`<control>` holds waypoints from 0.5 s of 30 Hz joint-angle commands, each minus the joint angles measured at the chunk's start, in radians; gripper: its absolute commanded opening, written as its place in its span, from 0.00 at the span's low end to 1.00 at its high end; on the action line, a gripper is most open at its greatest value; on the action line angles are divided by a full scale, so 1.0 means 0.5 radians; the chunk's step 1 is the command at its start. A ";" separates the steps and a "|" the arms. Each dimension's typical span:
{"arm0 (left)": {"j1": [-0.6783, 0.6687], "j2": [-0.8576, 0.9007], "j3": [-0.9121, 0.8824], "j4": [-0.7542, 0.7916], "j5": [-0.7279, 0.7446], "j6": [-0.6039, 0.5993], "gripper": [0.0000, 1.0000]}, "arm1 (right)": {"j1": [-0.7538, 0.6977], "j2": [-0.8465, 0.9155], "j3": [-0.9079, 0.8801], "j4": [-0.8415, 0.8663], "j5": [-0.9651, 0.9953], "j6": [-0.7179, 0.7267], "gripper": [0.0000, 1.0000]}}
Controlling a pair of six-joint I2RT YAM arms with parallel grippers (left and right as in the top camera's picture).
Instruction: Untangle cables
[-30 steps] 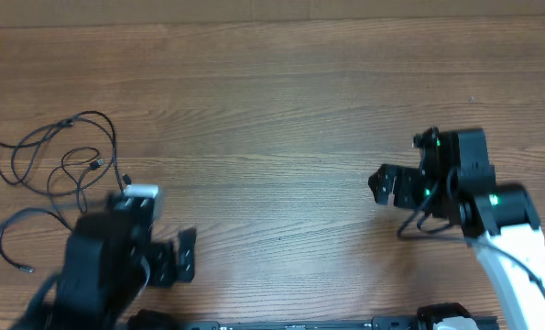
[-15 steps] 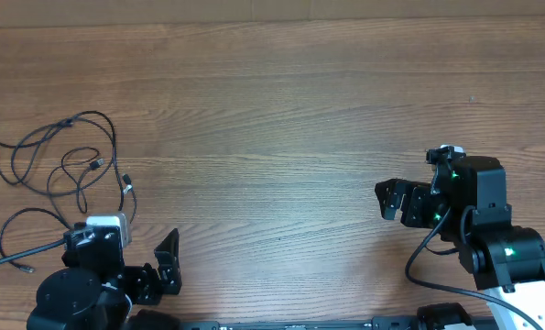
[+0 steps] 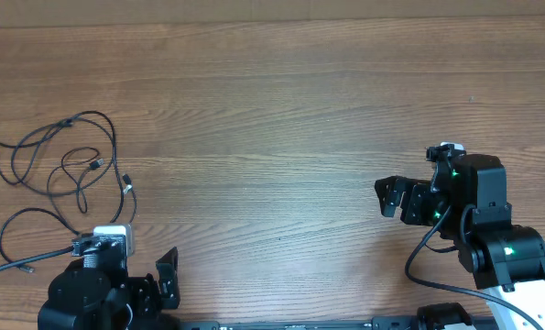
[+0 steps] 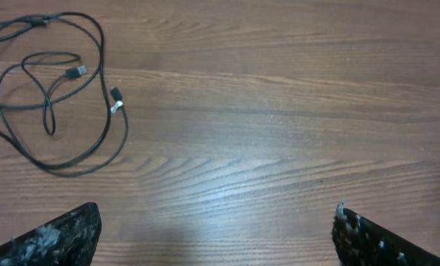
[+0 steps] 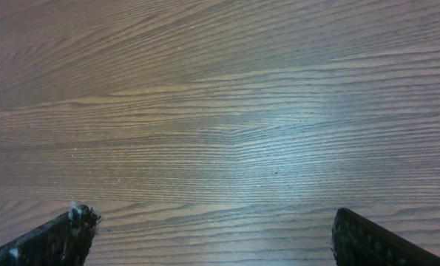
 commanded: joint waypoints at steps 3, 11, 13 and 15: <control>-0.002 -0.007 -0.008 -0.005 -0.025 -0.019 1.00 | -0.004 0.008 -0.001 0.005 0.028 -0.014 1.00; -0.002 -0.007 -0.008 -0.005 -0.025 -0.019 0.99 | 0.014 0.010 -0.001 0.124 0.140 -0.016 1.00; -0.002 -0.007 -0.008 -0.005 -0.025 -0.019 0.99 | 0.023 0.010 -0.001 0.198 0.138 -0.015 1.00; -0.002 -0.007 -0.008 -0.005 -0.025 -0.019 1.00 | 0.023 0.010 -0.001 0.264 0.125 -0.014 1.00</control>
